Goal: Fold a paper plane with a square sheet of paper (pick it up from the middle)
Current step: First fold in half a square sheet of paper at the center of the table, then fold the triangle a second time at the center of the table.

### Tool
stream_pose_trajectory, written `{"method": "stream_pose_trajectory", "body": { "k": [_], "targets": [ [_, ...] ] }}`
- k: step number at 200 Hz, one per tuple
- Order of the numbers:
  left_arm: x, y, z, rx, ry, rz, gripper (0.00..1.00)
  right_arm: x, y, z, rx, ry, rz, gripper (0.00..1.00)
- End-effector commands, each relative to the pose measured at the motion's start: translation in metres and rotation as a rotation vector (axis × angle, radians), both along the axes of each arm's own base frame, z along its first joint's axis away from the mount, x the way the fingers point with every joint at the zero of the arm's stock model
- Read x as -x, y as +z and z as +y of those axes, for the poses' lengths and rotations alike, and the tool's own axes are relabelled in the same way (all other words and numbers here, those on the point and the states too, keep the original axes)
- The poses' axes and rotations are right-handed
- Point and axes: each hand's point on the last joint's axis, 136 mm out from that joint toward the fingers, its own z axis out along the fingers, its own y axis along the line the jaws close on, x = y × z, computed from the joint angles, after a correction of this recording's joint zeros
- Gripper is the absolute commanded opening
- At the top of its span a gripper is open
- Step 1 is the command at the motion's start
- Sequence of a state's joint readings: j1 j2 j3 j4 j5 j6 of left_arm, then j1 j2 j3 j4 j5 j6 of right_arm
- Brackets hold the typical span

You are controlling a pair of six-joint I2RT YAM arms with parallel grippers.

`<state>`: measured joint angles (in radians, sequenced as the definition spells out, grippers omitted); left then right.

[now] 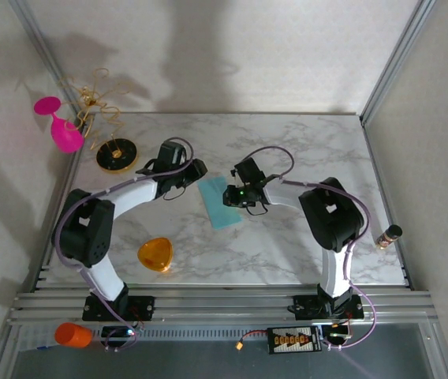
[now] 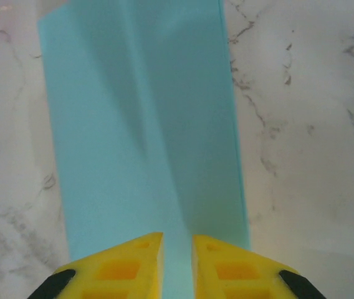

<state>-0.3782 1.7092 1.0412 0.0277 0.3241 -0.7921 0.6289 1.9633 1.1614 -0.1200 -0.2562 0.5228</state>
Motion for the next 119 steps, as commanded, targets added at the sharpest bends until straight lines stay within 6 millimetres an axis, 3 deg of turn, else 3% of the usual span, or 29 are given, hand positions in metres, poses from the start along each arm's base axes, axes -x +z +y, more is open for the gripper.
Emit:
{"method": "stream_pose_trajectory", "body": {
  "k": [1,20,62,87,119],
  "targets": [
    [0.013,-0.012,0.011,0.012,0.08,0.043,0.47,0.001,-0.015,-0.002,0.053,0.012,0.025,0.2],
    [0.022,-0.015,0.01,0.038,0.094,0.052,0.49,0.006,-0.023,-0.006,0.056,-0.05,0.069,0.2],
    [0.036,-0.023,-0.006,0.099,0.079,0.068,0.49,0.029,-0.037,-0.023,-0.014,-0.369,0.214,0.18],
    [0.04,-0.031,-0.027,0.119,0.025,0.089,0.44,0.025,-0.021,-0.023,-0.089,-0.478,0.203,0.16],
    [0.041,-0.045,-0.052,0.117,-0.05,0.121,0.35,0.007,0.017,-0.01,-0.172,-0.42,0.128,0.18]
  ]
}}
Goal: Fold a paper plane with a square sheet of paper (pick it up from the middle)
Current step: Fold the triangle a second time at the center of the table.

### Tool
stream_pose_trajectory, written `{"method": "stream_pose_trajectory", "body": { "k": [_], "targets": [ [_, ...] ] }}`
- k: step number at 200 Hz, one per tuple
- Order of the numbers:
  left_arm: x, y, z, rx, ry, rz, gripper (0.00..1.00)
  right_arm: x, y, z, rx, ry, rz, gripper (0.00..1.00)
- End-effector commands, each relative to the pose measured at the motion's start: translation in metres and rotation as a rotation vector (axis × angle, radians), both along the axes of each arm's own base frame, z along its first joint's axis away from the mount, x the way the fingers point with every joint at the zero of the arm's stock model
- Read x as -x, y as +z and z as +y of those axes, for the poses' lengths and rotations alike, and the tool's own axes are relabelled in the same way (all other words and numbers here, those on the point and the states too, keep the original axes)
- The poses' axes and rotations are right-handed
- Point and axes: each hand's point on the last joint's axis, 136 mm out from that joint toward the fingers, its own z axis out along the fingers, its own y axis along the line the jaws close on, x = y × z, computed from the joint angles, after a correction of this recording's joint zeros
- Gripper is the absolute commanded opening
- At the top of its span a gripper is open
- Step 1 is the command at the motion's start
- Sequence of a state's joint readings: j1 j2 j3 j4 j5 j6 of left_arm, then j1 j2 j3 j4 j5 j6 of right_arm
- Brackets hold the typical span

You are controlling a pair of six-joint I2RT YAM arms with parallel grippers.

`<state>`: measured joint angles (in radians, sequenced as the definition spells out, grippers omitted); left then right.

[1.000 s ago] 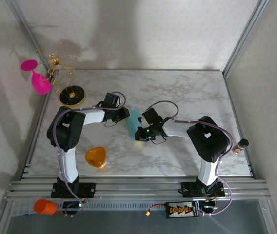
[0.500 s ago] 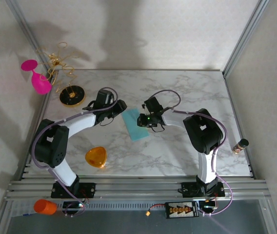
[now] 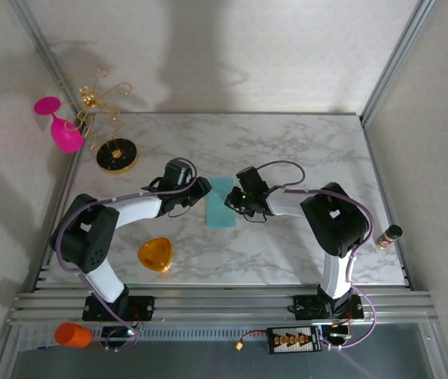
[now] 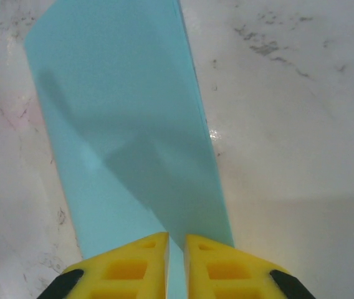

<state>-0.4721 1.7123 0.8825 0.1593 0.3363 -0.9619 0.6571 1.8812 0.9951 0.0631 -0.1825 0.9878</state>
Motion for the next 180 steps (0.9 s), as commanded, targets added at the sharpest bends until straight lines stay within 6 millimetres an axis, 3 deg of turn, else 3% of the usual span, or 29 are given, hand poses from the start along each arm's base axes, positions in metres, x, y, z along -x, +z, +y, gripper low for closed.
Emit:
{"method": "stream_pose_trajectory", "body": {
  "k": [1,26,52,110,180],
  "targets": [
    [-0.002,-0.005,-0.023,0.028,-0.06,0.006,0.35,-0.004,0.017,-0.003,-0.02,-0.039,-0.009,0.18],
    [-0.005,-0.015,-0.032,-0.003,-0.09,0.016,0.31,-0.006,0.041,-0.01,-0.035,-0.013,-0.083,0.29],
    [-0.013,-0.025,-0.036,-0.036,-0.103,0.03,0.28,0.004,0.04,-0.025,-0.005,0.005,-0.089,0.42],
    [-0.016,-0.047,-0.021,-0.125,-0.053,0.056,0.26,0.036,0.03,-0.035,-0.016,0.096,-0.026,0.47],
    [0.003,-0.076,-0.007,-0.131,0.007,0.134,0.25,0.063,0.014,-0.032,-0.042,0.153,0.09,0.47]
  ]
}}
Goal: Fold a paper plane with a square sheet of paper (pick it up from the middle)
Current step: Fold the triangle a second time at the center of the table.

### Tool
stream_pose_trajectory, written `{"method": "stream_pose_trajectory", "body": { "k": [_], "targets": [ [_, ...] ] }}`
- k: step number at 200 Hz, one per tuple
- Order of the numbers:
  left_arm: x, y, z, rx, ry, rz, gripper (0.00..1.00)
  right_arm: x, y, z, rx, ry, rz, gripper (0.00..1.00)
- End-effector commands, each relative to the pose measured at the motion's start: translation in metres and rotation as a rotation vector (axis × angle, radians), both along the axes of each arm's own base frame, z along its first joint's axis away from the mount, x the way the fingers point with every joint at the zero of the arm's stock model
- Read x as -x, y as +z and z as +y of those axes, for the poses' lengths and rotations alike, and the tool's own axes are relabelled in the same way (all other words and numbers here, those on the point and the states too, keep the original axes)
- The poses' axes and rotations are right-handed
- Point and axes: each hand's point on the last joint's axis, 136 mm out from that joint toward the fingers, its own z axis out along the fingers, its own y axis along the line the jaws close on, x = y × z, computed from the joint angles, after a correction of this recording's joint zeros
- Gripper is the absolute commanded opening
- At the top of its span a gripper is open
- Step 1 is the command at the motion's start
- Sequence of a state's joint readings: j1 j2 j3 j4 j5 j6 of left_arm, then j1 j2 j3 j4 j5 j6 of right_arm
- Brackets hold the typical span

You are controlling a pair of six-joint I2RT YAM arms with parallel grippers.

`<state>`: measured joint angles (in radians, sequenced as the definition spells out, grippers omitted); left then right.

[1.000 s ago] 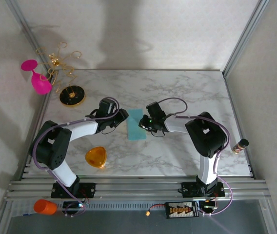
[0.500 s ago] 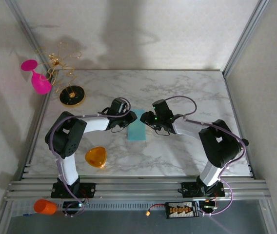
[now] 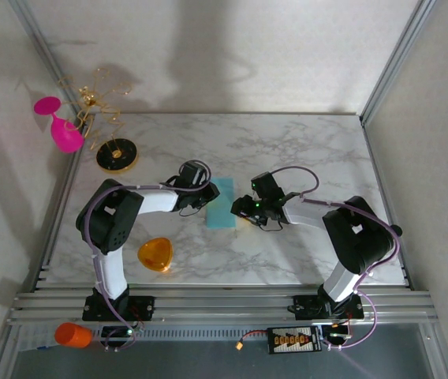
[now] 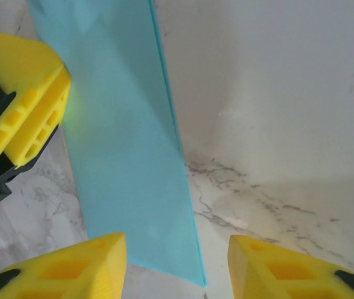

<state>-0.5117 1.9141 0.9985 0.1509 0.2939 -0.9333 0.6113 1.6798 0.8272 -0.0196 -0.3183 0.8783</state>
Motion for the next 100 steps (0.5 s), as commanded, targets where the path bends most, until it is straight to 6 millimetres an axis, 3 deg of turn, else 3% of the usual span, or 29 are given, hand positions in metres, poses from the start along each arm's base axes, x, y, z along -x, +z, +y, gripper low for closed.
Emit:
{"method": "stream_pose_trajectory", "body": {
  "k": [1,100],
  "targets": [
    [0.018,-0.029,0.013,-0.047,0.04,0.077,0.25,0.014,-0.002,0.0,-0.014,0.034,0.048,0.47],
    [0.025,-0.038,0.021,-0.067,0.053,0.095,0.23,0.027,-0.014,0.01,0.006,0.081,0.108,0.45]
  ]
}}
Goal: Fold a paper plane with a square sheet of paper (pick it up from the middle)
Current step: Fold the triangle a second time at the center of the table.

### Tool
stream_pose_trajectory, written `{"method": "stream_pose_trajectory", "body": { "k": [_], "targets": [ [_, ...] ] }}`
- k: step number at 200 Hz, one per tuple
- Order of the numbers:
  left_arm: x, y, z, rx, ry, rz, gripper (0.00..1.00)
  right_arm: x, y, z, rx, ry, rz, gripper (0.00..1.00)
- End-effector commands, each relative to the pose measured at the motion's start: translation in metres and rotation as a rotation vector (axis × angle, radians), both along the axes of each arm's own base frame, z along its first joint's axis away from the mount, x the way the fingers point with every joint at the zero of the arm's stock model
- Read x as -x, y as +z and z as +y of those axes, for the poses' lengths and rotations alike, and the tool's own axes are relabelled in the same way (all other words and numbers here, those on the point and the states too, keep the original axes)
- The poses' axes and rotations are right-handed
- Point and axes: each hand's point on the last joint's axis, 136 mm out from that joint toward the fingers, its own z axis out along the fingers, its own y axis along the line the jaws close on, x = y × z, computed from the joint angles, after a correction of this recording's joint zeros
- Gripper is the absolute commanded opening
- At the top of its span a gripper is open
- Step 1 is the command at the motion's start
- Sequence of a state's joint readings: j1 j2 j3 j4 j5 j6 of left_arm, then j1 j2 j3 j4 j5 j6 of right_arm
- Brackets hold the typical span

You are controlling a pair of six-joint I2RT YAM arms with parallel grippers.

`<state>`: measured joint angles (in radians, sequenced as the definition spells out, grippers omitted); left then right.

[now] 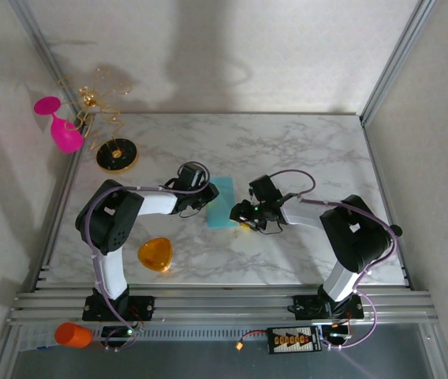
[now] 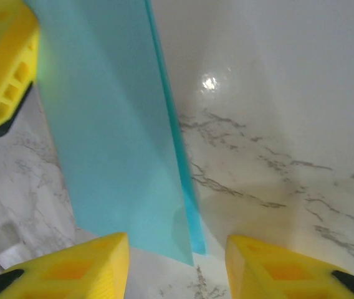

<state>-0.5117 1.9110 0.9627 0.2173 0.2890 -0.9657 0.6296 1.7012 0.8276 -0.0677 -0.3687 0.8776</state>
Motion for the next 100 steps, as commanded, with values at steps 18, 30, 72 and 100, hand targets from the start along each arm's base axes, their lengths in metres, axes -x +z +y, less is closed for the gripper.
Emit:
{"method": "stream_pose_trajectory", "body": {
  "k": [18,30,72,100],
  "targets": [
    [0.0247,-0.0368,0.0194,-0.093,0.023,0.111,0.23,0.0063,-0.0009,0.0072,-0.011,0.038,0.023,0.44],
    [0.0247,-0.0365,0.0189,-0.093,0.021,0.111,0.23,0.0061,-0.0006,0.008,-0.015,0.038,0.023,0.42],
    [0.0252,-0.0365,0.0188,-0.093,0.017,0.111,0.23,0.0056,0.0004,0.0093,-0.021,0.04,0.021,0.37],
    [0.0249,-0.0364,0.0182,-0.092,0.015,0.111,0.23,0.0046,0.0021,0.01,-0.028,0.038,0.014,0.32]
  ]
}}
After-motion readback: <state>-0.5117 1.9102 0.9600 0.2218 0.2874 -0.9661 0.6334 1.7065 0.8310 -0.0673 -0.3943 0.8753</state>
